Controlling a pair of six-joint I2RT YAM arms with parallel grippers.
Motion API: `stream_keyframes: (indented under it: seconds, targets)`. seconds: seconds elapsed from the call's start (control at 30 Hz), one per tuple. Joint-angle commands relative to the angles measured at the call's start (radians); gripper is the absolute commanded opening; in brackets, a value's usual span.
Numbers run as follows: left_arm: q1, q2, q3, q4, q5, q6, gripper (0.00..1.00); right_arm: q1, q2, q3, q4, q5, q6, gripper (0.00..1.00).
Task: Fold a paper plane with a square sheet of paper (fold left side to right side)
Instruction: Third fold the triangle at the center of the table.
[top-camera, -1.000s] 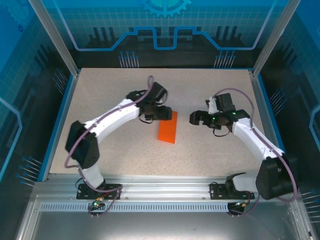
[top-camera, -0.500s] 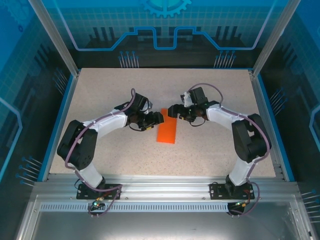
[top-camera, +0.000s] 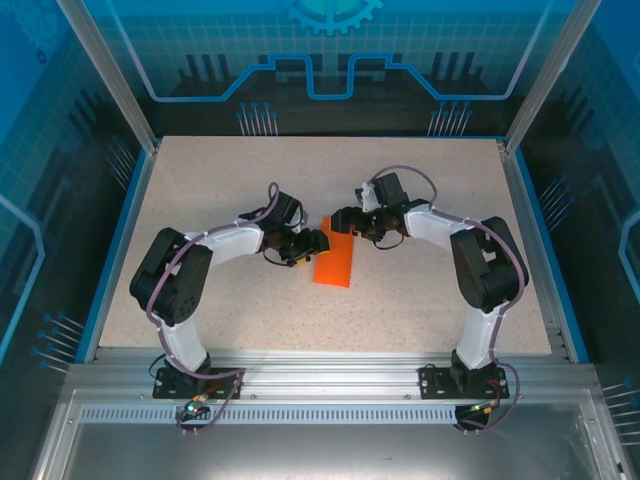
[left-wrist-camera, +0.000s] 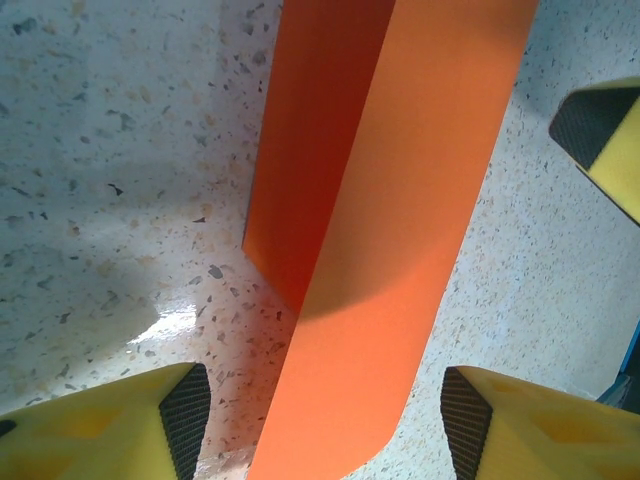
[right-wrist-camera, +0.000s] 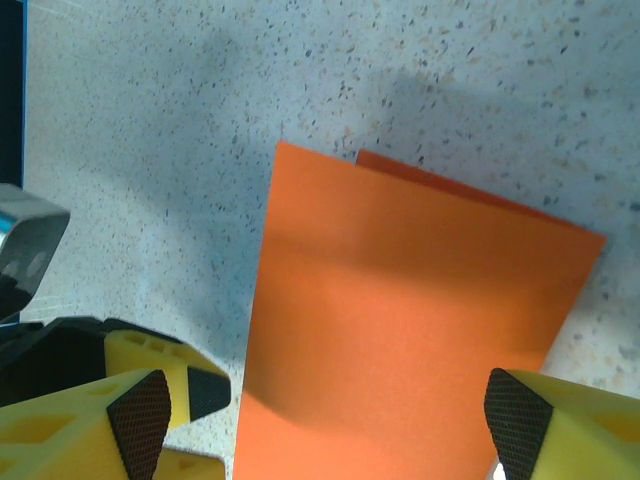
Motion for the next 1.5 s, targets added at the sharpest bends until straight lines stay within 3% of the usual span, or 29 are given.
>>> stream_keyframes:
  seconds: [0.0, 0.83, 0.93, 1.13, 1.47]
  targets:
    - [0.008, -0.012, 0.015, -0.028, -0.014, 0.029, 0.67, 0.021, 0.051, 0.056, -0.014, -0.008, -0.025, 0.86]
    - [-0.023, 0.1, 0.07, 0.021, 0.056, 0.003, 0.63, 0.015, 0.122, 0.097, -0.065, 0.039, -0.056, 0.86]
    - [-0.024, 0.098, 0.076, 0.013, 0.052, 0.004, 0.58, 0.015, 0.12, 0.095, -0.065, 0.039, -0.059, 0.86]
    - [-0.026, 0.076, 0.076, -0.023, 0.02, 0.02, 0.38, 0.006, 0.065, 0.058, -0.04, 0.056, -0.082, 0.87]
    - [-0.026, 0.042, 0.054, -0.037, -0.003, 0.013, 0.19, 0.009, -0.176, -0.141, -0.014, 0.138, -0.204, 0.89]
